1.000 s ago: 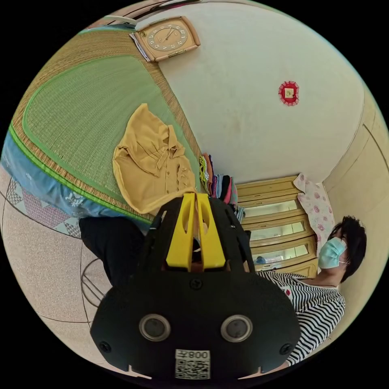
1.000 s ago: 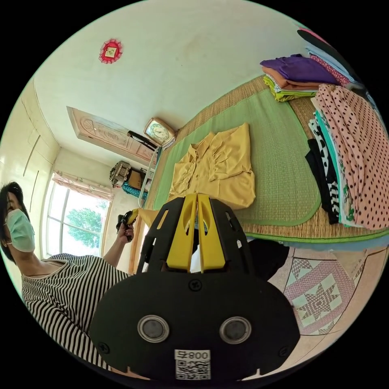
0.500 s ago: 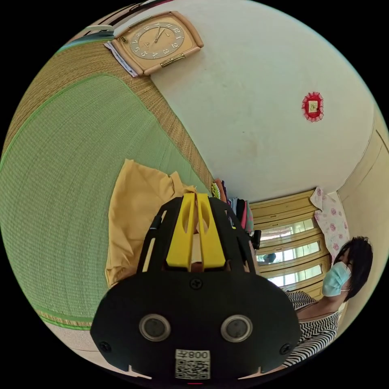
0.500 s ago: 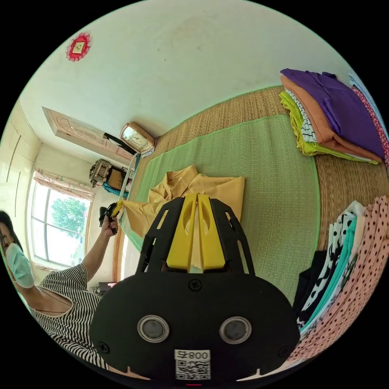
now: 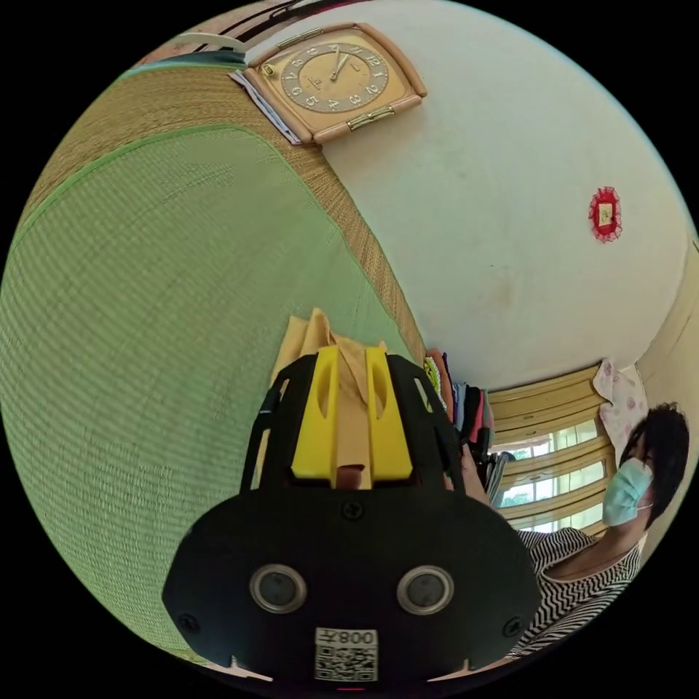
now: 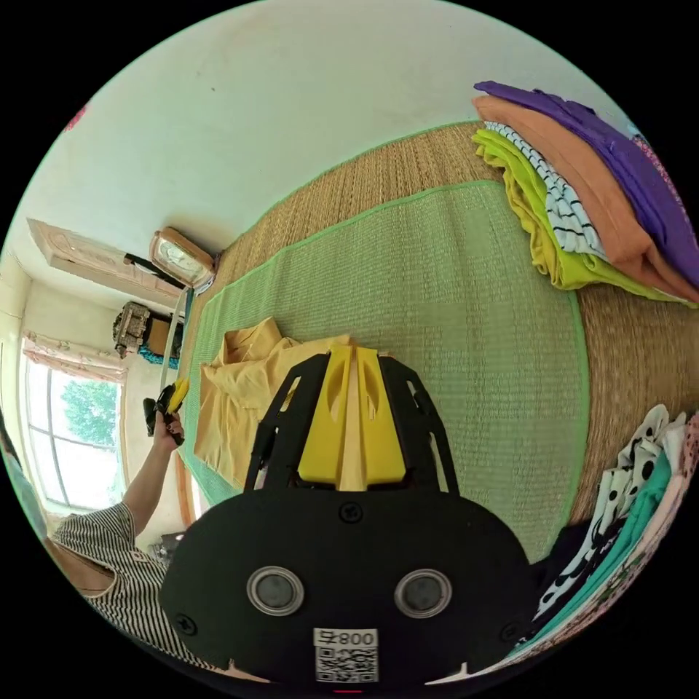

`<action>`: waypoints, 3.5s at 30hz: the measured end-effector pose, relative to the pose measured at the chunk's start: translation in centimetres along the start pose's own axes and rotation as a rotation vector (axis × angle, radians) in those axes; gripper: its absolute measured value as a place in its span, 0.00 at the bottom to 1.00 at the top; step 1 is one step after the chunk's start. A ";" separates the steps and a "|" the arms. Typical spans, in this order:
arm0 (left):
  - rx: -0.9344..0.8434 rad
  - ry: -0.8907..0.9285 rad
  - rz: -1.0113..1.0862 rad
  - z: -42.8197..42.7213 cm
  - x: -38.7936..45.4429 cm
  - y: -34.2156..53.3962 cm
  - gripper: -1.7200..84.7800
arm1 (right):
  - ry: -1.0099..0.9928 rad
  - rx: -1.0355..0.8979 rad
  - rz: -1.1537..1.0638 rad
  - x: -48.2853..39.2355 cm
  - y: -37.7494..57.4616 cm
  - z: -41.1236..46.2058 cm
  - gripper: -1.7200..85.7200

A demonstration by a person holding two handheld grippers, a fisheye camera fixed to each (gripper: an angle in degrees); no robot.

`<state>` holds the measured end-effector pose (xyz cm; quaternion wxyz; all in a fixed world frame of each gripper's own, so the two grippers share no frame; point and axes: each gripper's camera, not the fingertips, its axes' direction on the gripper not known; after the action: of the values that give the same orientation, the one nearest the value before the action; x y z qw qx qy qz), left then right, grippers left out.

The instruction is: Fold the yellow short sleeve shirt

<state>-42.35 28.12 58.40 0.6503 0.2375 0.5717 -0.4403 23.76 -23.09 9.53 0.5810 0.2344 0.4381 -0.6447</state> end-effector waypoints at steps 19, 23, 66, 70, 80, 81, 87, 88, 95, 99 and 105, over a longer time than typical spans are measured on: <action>-0.381 0.034 0.117 21.6 8.6 -5.8 0.04 | 0.129 -0.152 -0.454 -15.1 -1.3 10.6 0.02; -0.348 0.066 0.158 23.2 10.8 -8.4 0.03 | 0.103 -0.081 -0.463 -16.2 -3.6 10.0 0.02; -0.188 -0.009 0.319 33.2 18.5 -12.9 0.02 | 0.135 0.068 -0.770 -30.3 -2.4 14.0 0.02; -0.268 -0.045 0.386 33.5 18.7 -9.7 0.02 | 0.143 -0.120 -0.829 -30.7 -0.2 17.6 0.02; -0.379 -0.176 0.462 37.2 19.0 -6.6 0.02 | 0.305 -0.071 -0.814 -32.6 -0.7 20.4 0.02; -0.368 -0.182 0.468 37.2 19.2 -6.7 0.02 | 0.310 -0.051 -0.809 -32.7 -1.0 20.2 0.02; -0.271 -0.238 0.521 37.0 20.6 -8.1 0.02 | 0.363 0.031 -0.802 -33.3 -2.4 19.2 0.02; -0.256 -0.254 0.526 37.0 20.8 -8.5 0.02 | 0.365 0.036 -0.798 -33.3 -2.6 19.1 0.02; -0.140 -0.249 0.511 33.9 20.3 -8.1 0.02 | 0.321 0.068 -0.744 -31.6 -2.8 17.1 0.02; -0.168 -0.251 0.532 32.5 19.3 -5.7 0.02 | 0.300 0.043 -0.721 -30.4 -1.7 17.5 0.02; -0.286 -0.460 0.554 33.7 17.7 -4.4 0.02 | 0.272 0.006 -0.713 -29.9 -1.4 18.3 0.02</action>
<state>-28.80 -6.77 50.27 0.8824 0.1850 0.3806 -0.2055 32.64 -22.26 43.45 0.2564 0.1524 0.5631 -0.7707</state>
